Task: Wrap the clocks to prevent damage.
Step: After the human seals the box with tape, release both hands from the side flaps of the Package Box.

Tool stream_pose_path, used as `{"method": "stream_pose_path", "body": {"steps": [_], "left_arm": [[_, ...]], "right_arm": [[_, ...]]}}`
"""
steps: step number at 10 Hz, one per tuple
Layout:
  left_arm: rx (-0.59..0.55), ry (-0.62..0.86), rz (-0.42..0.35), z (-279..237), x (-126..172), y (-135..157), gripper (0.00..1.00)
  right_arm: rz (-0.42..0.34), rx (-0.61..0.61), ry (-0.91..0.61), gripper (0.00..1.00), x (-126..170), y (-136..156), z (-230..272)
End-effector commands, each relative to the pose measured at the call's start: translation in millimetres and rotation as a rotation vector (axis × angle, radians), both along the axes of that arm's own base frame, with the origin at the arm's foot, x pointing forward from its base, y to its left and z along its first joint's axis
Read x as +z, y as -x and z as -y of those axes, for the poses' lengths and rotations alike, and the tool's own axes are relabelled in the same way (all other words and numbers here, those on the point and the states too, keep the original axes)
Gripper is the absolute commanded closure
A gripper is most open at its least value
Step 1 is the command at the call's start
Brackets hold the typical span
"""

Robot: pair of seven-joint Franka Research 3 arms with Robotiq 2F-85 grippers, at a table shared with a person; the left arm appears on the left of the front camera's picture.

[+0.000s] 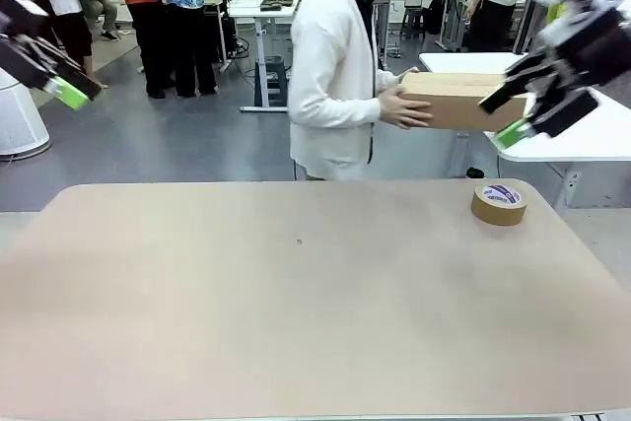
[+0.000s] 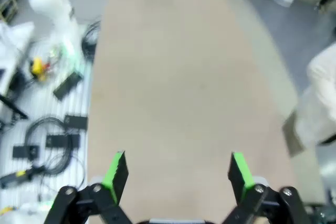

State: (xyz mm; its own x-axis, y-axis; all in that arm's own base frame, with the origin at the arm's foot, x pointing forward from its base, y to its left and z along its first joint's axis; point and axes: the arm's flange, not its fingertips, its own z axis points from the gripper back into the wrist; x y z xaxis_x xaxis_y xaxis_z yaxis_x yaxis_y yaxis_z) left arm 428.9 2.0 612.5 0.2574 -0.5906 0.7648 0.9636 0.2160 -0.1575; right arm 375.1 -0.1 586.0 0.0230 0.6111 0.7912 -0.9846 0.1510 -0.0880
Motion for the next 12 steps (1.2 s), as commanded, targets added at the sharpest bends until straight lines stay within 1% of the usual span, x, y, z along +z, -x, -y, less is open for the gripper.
{"method": "stream_pose_path", "body": {"steps": [1,2,3,4,5,6,7,8,9,10,12], "left_arm": [[-0.061,0.214,0.082,-40.2,-7.1,13.9,0.00],[0.016,0.240,0.133,-56.0,-5.0,23.5,0.00],[0.113,0.221,0.187,-68.6,0.0,35.3,0.00],[0.136,0.210,0.199,-80.8,5.1,40.6,0.00],[0.147,0.221,0.193,-95.6,9.7,43.2,0.00],[0.195,0.236,0.194,-109.4,7.1,50.5,0.00],[0.234,0.227,0.199,-116.1,6.2,56.9,0.00],[0.240,0.226,0.195,-120.8,7.2,57.2,0.00],[0.242,0.208,0.154,-123.2,7.3,55.7,0.00],[0.207,0.221,0.193,-127.5,10.1,54.1,0.00],[0.207,0.221,0.193,-127.5,10.1,54.1,0.00]], "right_arm": [[-0.009,-0.004,-0.265,0.00,-4.8,-1.0,39.1],[-0.019,-0.098,-0.324,0.00,-6.9,5.2,58.1],[-0.015,-0.169,-0.353,0.00,-8.1,12.2,71.8],[-0.012,-0.168,-0.364,0.00,-8.2,19.0,79.7],[-0.003,-0.180,-0.371,0.00,-8.1,23.6,85.8],[-0.006,-0.214,-0.354,0.00,-8.9,29.1,94.0],[-0.006,-0.217,-0.340,0.00,-10.8,33.3,97.3],[-0.005,-0.214,-0.342,0.00,-11.5,35.9,98.6],[-0.013,-0.197,-0.320,0.00,-11.6,38.1,97.4],[-0.024,-0.229,-0.337,0.00,-6.8,29.8,104.1],[-0.024,-0.229,-0.337,0.00,-6.8,29.8,104.1]]}}
